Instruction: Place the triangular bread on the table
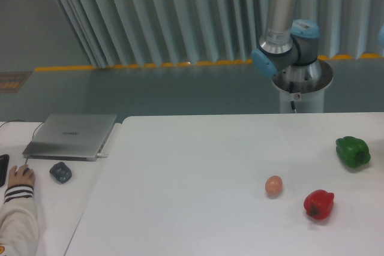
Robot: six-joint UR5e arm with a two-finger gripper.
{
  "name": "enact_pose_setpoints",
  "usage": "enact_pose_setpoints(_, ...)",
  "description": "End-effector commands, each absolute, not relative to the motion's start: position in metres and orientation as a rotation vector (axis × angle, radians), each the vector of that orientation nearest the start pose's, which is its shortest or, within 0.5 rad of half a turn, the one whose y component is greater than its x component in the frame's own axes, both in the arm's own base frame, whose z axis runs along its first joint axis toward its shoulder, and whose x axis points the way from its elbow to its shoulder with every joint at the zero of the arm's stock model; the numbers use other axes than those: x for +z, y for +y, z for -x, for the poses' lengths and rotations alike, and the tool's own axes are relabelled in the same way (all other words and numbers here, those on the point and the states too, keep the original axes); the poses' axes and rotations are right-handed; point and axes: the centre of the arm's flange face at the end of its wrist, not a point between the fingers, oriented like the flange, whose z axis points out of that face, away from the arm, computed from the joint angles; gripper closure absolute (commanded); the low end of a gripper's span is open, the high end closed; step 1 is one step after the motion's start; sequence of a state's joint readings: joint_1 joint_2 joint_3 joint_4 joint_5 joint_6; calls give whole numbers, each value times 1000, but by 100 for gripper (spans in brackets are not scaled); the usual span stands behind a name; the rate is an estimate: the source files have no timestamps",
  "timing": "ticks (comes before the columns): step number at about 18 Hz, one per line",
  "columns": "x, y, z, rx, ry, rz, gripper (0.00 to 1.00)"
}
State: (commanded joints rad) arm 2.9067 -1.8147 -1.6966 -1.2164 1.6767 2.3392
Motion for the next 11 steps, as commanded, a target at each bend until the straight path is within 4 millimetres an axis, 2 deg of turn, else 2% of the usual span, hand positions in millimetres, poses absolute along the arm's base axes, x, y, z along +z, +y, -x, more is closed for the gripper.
enact_pose_setpoints(4, 325, 253, 524, -82, 1561, 2832, 0)
enact_pose_setpoints(7, 326, 253, 525, -68, 1557, 2837, 8)
enact_pose_setpoints(8, 326, 252, 526, -68, 1555, 2838, 17)
enact_pose_setpoints(11, 324, 252, 526, -73, 1557, 2836, 28)
